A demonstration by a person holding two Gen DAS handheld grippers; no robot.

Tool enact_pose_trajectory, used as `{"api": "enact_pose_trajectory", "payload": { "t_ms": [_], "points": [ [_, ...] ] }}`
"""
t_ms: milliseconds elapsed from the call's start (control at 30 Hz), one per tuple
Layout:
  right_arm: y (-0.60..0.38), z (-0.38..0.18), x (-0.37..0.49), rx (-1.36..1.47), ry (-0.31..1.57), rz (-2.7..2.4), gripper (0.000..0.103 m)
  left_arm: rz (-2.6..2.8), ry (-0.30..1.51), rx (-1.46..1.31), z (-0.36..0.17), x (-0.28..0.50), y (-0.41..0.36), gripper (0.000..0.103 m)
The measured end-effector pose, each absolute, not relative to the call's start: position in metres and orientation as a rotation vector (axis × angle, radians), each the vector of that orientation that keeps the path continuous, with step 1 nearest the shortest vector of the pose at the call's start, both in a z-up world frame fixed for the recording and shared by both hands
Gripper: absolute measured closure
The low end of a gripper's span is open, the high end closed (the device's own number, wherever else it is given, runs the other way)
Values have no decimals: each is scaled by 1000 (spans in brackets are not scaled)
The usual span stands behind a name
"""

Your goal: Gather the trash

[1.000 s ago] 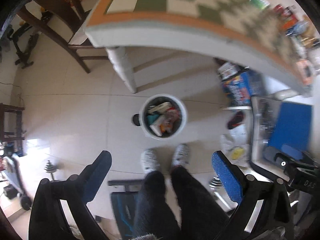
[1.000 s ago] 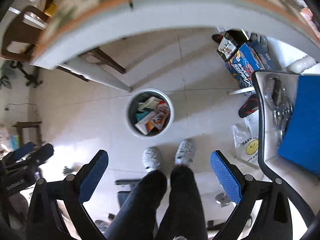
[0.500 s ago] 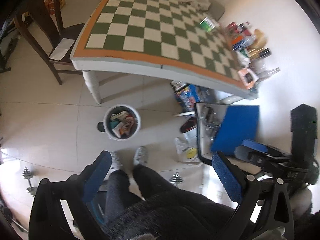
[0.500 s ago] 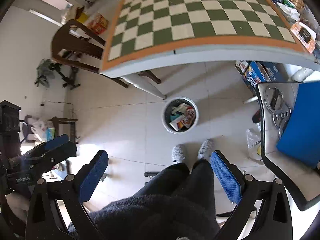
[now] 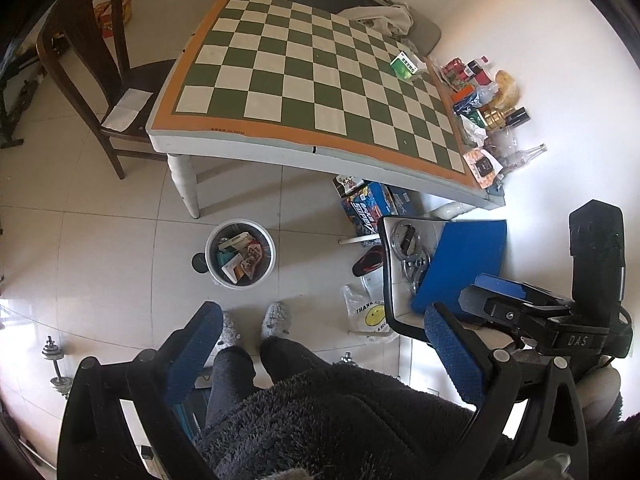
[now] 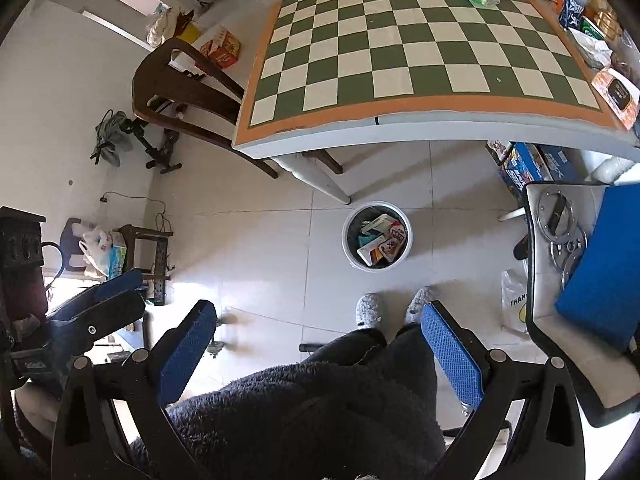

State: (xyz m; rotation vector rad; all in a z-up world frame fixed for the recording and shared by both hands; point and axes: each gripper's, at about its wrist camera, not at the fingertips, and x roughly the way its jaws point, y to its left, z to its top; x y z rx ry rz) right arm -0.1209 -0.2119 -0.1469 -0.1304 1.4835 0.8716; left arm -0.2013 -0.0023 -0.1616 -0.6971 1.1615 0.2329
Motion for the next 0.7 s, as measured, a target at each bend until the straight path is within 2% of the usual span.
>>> {"api": "enact_pose_trajectory", "payload": {
  "t_ms": [700],
  "points": [
    [-204, -147, -115, -156, 1487, 880, 0, 233, 1178, -690, -159, -200, 0, 0]
  ]
}}
